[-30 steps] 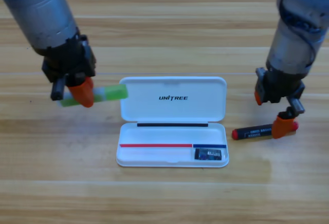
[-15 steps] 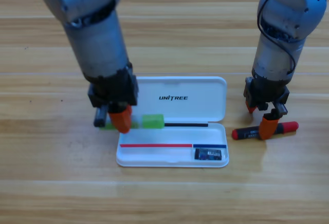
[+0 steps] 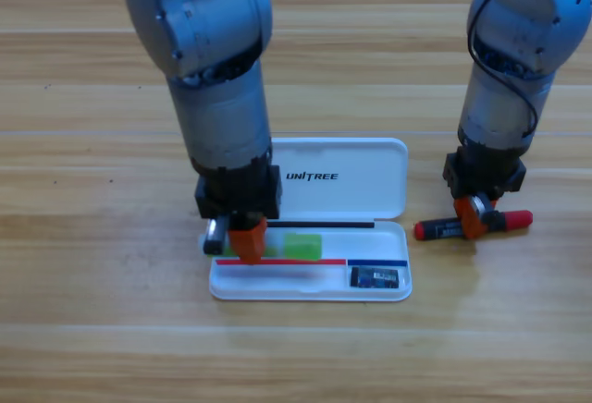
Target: Clean up eraser and pencils
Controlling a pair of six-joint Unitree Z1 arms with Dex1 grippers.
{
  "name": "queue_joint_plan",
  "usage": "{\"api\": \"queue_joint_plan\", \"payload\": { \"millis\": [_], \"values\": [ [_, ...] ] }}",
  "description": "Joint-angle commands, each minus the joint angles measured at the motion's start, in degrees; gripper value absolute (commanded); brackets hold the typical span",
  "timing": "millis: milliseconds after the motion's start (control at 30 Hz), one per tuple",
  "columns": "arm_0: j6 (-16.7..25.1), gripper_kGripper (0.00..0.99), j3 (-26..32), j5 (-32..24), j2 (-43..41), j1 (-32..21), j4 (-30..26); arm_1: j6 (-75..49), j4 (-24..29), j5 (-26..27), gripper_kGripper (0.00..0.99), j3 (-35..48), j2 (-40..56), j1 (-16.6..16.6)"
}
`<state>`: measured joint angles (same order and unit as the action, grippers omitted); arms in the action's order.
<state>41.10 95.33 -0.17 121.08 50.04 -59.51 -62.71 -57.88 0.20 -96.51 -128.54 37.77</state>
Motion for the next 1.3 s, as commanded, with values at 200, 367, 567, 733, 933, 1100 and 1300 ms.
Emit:
{"api": "queue_joint_plan", "payload": {
  "millis": [200, 367, 567, 733, 933, 1100, 1300],
  "values": [
    [-1.2, 0.0, 1.35, -0.09, 4.69, 2.43, -0.43, 4.18, -3.2, 1.03, 0.0, 4.93, 11.11, 0.64],
    [-1.37, 0.0, 1.7, -0.18, 6.01, 2.43, -0.16, 4.44, -4.26, 2.35, 0.0, 5.63, 14.54, 1.6],
    [-1.46, 0.0, 2.93, -0.18, 7.94, 2.52, 0.19, 4.71, -4.52, 2.44, 0.0, 5.99, 14.81, 1.87],
    [-1.72, 0.0, 3.81, -0.27, 9.0, 2.69, 0.27, 4.71, -4.52, 2.44, 0.0, 6.43, 14.98, 1.87],
    [-1.9, 0.0, 4.43, -0.36, 9.7, 2.87, 0.45, 4.79, -4.52, 2.44, 0.0, 6.51, 15.24, 1.95],
    [-1.9, 0.0, 4.6, -0.44, 9.96, 2.87, 0.45, 4.97, -4.52, 2.44, 0.0, 6.43, 15.16, 2.04],
    [-2.07, 0.0, 4.6, -0.27, 9.7, 2.87, 0.36, 4.97, -4.52, 2.35, 0.0, 6.43, 15.16, 2.13]
  ]
}}
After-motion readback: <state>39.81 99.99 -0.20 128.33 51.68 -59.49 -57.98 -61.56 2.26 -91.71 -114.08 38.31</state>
